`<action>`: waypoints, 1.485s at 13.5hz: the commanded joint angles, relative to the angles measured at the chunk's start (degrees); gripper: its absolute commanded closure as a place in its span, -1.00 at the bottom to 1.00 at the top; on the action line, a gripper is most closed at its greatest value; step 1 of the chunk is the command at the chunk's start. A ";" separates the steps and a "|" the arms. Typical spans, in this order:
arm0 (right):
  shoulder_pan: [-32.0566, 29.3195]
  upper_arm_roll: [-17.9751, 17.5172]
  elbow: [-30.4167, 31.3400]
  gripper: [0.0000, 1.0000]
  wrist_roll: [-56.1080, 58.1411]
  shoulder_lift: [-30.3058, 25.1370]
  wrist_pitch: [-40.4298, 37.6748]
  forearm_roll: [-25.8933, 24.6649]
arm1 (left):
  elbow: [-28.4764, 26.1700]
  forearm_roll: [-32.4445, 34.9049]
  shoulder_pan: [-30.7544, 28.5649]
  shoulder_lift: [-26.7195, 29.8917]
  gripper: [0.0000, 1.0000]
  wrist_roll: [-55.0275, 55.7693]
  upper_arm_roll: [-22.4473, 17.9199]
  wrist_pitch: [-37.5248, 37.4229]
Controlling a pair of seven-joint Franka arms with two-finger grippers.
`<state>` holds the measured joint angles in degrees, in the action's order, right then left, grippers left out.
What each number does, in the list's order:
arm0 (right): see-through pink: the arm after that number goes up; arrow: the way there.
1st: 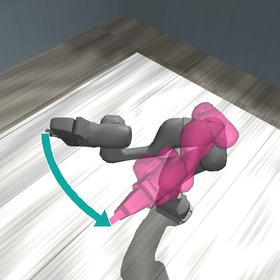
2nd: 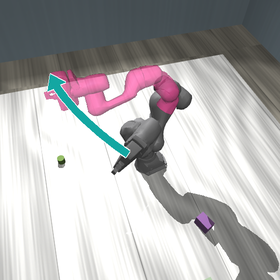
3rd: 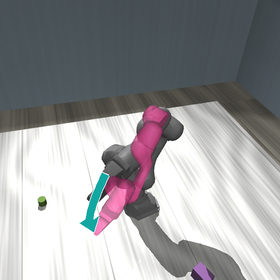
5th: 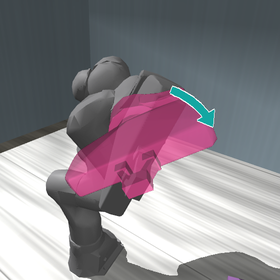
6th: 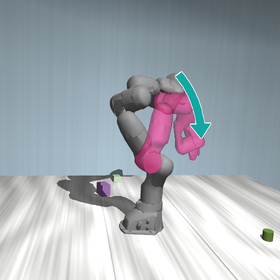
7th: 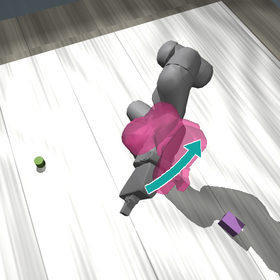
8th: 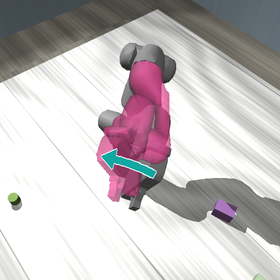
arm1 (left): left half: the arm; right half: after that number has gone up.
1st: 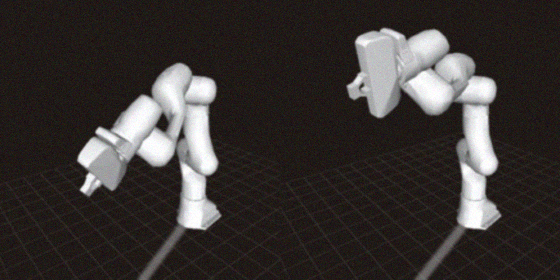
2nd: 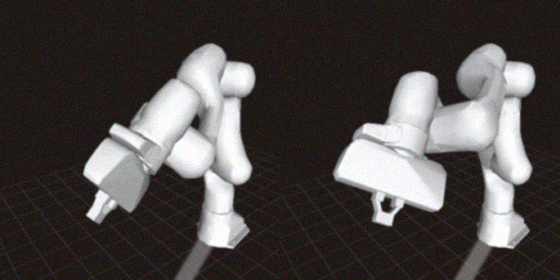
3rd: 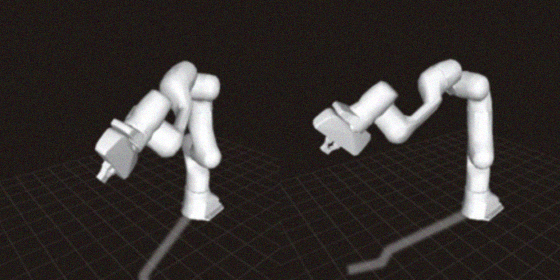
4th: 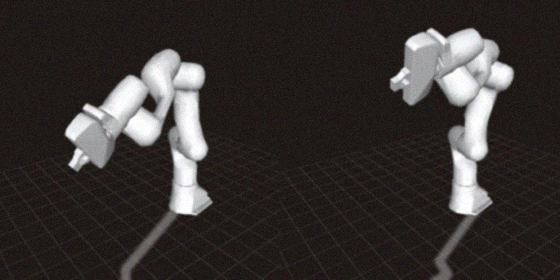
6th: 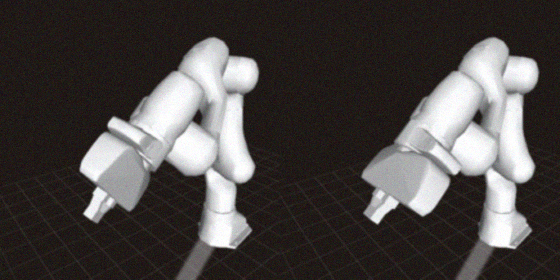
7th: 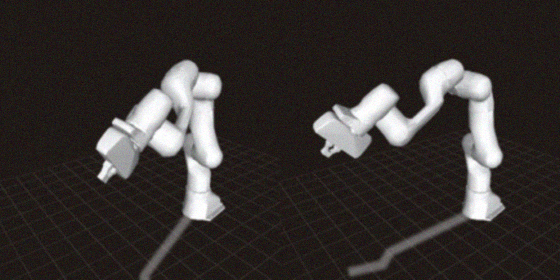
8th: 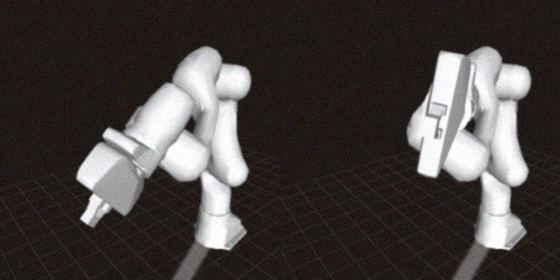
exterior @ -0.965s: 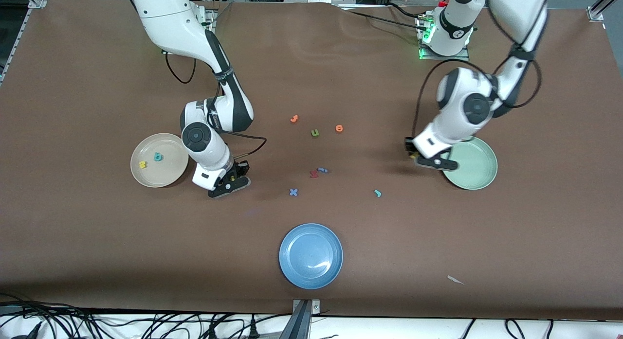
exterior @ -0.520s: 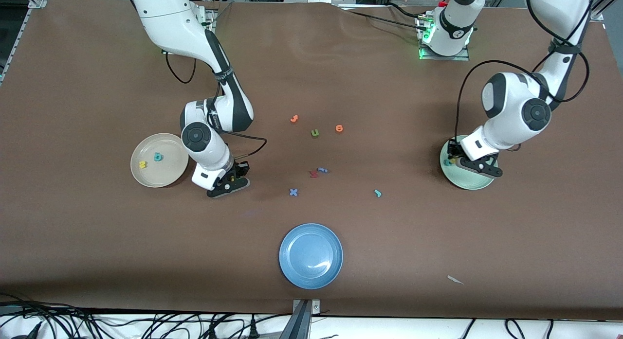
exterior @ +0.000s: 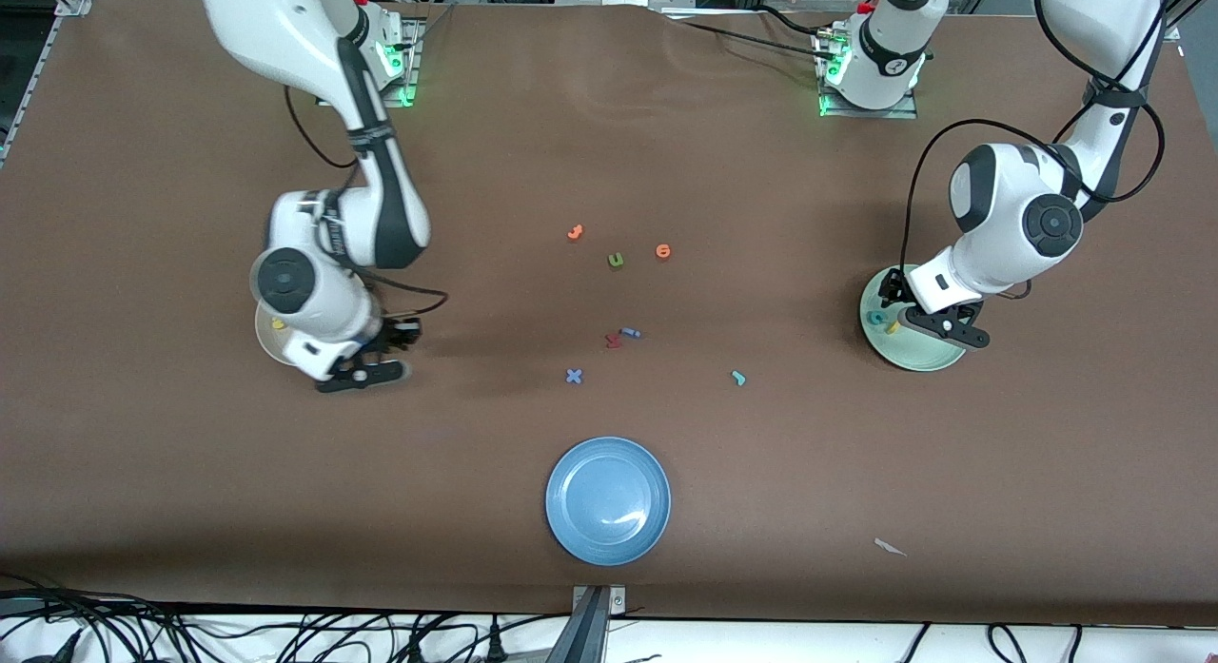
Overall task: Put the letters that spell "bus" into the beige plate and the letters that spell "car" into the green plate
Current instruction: 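Place the u on the white plate while the left gripper places the a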
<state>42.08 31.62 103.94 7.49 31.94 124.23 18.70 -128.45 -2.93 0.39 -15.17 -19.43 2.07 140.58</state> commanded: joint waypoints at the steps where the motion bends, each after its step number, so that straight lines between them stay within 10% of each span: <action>1: 0.37 4.84 2.22 0.79 1.64 -1.01 -3.82 1.08 | 5.81 -1.01 3.80 -2.48 -0.32 2.01 0.21 -0.14; 7: -0.33 6.35 14.79 0.69 5.25 -0.57 5.39 1.25 | 21.29 -8.41 13.57 -13.99 -0.32 14.30 0.30 -0.14; 10: -0.33 6.52 14.10 -0.98 5.07 -1.09 5.14 3.35 | 27.63 -8.41 17.44 -19.10 -0.32 21.96 0.21 -0.14; 20: -1.47 20.06 -15.41 -0.98 -0.89 -5.93 -30.08 3.80 | 29.40 -8.05 22.28 -24.91 -0.35 25.41 -0.31 4.00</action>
<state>41.35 51.26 93.75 9.22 24.77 98.60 22.18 -100.07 -10.16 21.28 -38.81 5.61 2.77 144.03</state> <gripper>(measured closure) 0.004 0.326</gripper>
